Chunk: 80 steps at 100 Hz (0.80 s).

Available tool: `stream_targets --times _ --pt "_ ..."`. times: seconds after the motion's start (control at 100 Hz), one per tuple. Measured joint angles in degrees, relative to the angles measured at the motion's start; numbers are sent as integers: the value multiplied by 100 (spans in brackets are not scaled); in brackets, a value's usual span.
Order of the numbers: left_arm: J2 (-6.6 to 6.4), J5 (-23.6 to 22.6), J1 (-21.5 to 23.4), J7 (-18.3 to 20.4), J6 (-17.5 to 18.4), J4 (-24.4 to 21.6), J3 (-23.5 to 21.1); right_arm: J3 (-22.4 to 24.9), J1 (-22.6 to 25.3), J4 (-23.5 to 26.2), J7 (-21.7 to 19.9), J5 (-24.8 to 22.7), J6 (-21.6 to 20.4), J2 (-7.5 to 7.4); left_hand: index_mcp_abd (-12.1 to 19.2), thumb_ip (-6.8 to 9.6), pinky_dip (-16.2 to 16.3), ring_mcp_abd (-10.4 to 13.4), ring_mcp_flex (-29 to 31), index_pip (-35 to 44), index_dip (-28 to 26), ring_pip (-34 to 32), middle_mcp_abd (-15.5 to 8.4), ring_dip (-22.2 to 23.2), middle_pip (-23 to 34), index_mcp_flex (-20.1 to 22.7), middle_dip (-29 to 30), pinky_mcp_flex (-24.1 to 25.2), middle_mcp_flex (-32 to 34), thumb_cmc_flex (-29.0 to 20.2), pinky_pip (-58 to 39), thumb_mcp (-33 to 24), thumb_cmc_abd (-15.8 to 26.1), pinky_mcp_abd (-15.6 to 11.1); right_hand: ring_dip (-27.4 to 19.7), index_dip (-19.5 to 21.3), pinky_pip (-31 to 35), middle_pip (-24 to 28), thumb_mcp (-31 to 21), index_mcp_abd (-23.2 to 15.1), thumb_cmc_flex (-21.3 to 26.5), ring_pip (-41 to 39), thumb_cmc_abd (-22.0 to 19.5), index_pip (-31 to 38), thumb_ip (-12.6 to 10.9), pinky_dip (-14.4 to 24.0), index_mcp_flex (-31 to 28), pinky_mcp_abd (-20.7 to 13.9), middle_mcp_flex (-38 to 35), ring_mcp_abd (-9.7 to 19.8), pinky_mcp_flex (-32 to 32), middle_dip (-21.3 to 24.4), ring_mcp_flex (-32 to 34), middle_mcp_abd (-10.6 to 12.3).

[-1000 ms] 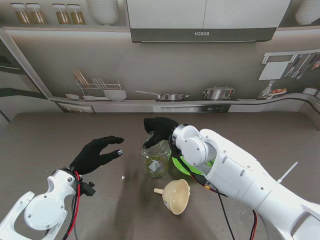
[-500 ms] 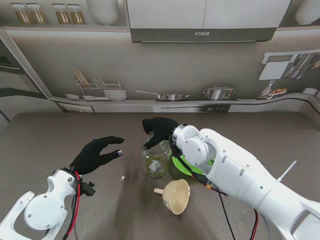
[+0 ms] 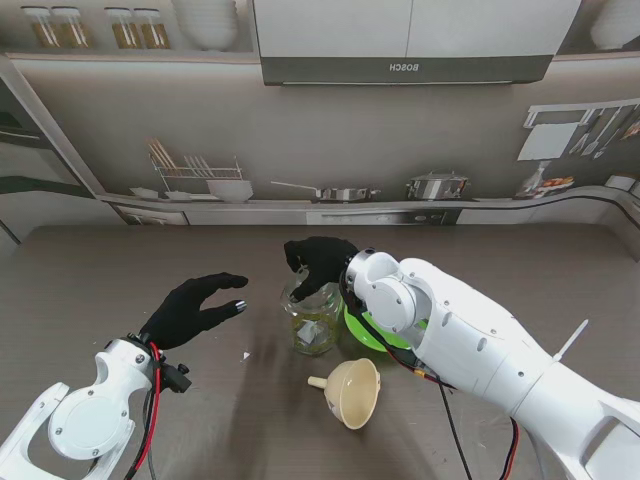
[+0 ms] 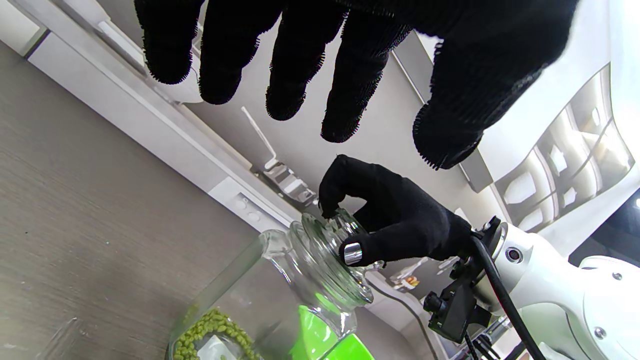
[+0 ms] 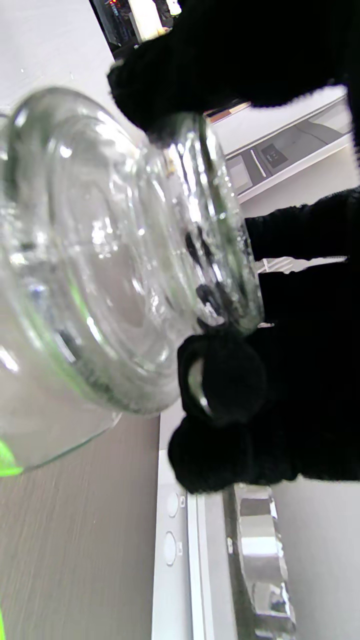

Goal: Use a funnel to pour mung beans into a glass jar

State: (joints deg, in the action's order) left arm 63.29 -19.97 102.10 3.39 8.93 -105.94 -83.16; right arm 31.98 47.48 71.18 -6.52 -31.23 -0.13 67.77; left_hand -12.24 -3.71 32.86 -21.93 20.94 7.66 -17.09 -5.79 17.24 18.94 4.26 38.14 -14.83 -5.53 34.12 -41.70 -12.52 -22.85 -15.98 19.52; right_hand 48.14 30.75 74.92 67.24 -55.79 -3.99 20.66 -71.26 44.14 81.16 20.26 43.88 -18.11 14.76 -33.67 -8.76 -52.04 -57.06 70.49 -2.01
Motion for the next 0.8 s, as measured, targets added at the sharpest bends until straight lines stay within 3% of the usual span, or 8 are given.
stream_targets --times 0.23,0.36,0.46,0.58,0.8 --pt "-1 11 -2 27 -19 -1 0 -35 -7 -1 60 -216 -65 -24 -1 0 0 0 0 1 -1 -1 0 0 0 0 0 0 0 0 0 0 0 1 -127 -2 -45 -276 -15 -266 -15 208 -285 -579 11 130 66 -20 351 0 367 263 -281 257" --pt "-1 11 0 30 -19 -3 -4 -43 -6 4 67 -274 -97 -36 -2 0 0 -1 0 2 -1 -1 0 0 0 19 0 0 0 0 0 0 0 1 -171 264 -55 -360 -437 -442 -344 346 -429 -1039 -378 132 74 -39 561 0 456 459 -483 303" --pt "-2 11 0 30 -19 -4 -4 -45 -6 6 75 -315 -139 -47 -53 0 0 -1 0 7 -1 0 0 0 0 71 0 0 0 0 0 0 0 1 -192 344 -57 -429 -441 -607 -354 383 -496 -1154 -418 133 140 -49 663 0 475 547 -554 304" --pt "-3 16 0 48 -24 -5 -4 -47 -5 6 102 -319 -163 -50 -57 0 0 -1 0 8 -1 -1 0 0 0 71 0 0 0 0 0 0 0 2 -200 687 -58 -429 -623 -704 -514 421 -506 -1367 -675 133 199 -94 835 0 533 572 -630 306" --pt "-3 24 -1 61 -42 -6 -4 -56 2 0 153 -452 -282 -68 -59 0 0 -1 1 10 -2 -1 0 0 0 143 0 0 0 0 0 0 0 2 -243 761 -74 -489 -811 -875 -657 566 -545 -1718 -807 134 423 -269 1238 157 816 630 -1023 307"
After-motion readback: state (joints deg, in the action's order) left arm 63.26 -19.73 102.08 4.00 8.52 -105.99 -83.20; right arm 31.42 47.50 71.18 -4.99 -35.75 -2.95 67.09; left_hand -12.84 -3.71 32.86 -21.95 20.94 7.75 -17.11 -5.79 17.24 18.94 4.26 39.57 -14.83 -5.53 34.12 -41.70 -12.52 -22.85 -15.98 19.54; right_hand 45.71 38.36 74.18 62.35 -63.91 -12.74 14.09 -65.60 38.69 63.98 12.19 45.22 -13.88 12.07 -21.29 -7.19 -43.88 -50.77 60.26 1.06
